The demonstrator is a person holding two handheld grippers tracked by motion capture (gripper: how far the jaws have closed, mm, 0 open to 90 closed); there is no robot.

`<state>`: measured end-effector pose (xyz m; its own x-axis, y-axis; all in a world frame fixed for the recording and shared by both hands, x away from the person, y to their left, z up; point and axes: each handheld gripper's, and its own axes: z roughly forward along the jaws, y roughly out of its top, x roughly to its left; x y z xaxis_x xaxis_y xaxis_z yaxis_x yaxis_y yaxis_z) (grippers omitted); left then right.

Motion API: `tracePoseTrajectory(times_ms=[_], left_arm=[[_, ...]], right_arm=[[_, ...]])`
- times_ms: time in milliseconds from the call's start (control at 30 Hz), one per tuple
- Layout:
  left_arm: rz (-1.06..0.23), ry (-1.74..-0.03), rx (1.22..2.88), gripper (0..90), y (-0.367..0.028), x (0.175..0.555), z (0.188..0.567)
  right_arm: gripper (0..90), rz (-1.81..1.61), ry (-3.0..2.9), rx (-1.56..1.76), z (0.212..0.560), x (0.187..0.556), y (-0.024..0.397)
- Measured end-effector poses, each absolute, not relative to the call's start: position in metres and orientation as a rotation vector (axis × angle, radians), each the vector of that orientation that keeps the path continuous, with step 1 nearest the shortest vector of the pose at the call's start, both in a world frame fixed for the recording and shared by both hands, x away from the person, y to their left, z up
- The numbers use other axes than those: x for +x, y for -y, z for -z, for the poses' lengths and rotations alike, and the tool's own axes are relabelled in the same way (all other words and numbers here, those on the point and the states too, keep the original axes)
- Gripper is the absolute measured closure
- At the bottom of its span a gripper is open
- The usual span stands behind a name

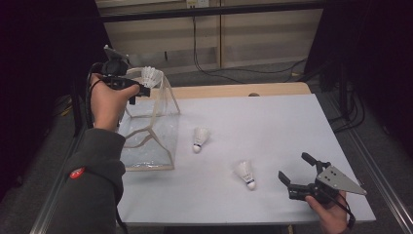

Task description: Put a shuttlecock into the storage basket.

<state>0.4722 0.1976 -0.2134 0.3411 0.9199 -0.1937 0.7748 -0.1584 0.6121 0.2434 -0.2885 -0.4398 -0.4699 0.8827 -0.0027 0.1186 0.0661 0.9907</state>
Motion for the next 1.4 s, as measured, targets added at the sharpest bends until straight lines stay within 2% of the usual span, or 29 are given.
tracePoseTrajectory(times_ms=[1400], left_arm=[[-0.337, -1.576, 1.959, 65.3, -0.214, 0.485, 0.232]], right_arm=[[2.1, -1.466, -1.684, 1.005, 0.440, 0.242, 0.290]])
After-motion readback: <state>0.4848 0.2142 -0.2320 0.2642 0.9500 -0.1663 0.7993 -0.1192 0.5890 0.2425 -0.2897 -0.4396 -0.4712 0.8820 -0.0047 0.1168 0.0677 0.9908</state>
